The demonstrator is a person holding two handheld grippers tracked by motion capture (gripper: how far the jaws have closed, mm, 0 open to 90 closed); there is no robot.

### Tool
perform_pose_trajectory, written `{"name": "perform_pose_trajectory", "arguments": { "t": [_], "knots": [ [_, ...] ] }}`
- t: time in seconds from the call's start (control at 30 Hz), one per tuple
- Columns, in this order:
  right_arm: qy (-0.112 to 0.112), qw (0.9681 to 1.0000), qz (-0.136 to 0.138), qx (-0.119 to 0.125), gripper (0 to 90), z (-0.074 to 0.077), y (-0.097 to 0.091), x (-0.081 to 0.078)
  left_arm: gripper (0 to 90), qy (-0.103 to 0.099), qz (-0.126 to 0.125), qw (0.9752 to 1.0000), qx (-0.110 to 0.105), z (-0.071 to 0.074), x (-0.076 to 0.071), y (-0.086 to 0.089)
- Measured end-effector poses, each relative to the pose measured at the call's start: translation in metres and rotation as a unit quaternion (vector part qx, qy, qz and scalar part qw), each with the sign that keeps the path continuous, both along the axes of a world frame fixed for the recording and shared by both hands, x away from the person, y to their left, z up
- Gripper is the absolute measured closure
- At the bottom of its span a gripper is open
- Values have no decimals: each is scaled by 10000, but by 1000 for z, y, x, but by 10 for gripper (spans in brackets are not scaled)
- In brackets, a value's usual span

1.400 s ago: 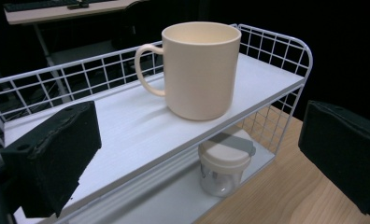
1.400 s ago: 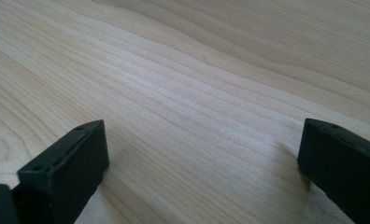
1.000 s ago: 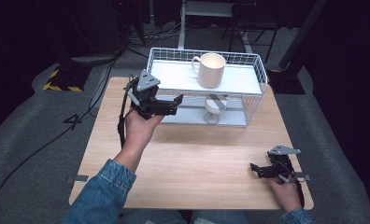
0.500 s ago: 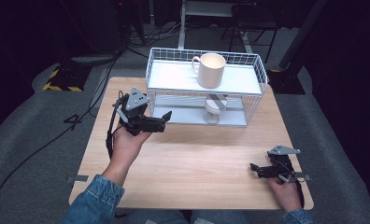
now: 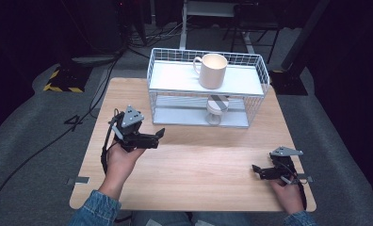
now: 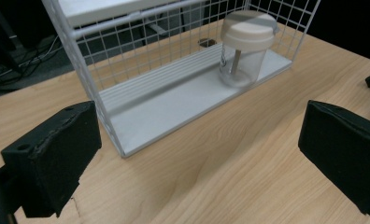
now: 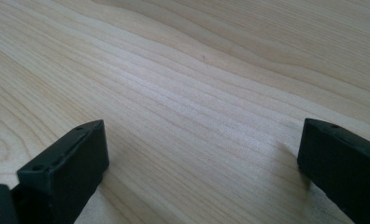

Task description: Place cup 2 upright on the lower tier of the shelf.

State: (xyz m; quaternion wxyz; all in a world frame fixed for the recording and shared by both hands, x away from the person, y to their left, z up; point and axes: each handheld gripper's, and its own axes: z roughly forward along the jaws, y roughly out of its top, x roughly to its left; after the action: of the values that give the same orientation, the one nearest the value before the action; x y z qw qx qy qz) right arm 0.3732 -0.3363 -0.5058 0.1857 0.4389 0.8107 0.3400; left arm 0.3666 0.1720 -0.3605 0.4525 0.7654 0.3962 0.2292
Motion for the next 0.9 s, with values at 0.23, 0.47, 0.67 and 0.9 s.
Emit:
{"name": "perform_pose_trajectory", "arguments": {
  "t": [0.23, 0.47, 0.67, 0.9],
  "knots": [
    [-2, 10000, 1, 0, 21, 0, 0, 0, 1, 282, 24, 9994, 197, -25, -6, 9],
    [0, 10000, 0, 0, 21, 0, 0, 0, 1, 364, 108, 9987, 332, -49, -13, 12],
    [0, 10000, 0, -1, 21, 0, 0, 0, 0, 439, 139, 9984, 327, -67, -19, 18],
    [0, 10000, -1, -1, 21, 0, 0, 0, 1, 611, 260, 9973, 330, -88, -26, 28]
  ]
}}
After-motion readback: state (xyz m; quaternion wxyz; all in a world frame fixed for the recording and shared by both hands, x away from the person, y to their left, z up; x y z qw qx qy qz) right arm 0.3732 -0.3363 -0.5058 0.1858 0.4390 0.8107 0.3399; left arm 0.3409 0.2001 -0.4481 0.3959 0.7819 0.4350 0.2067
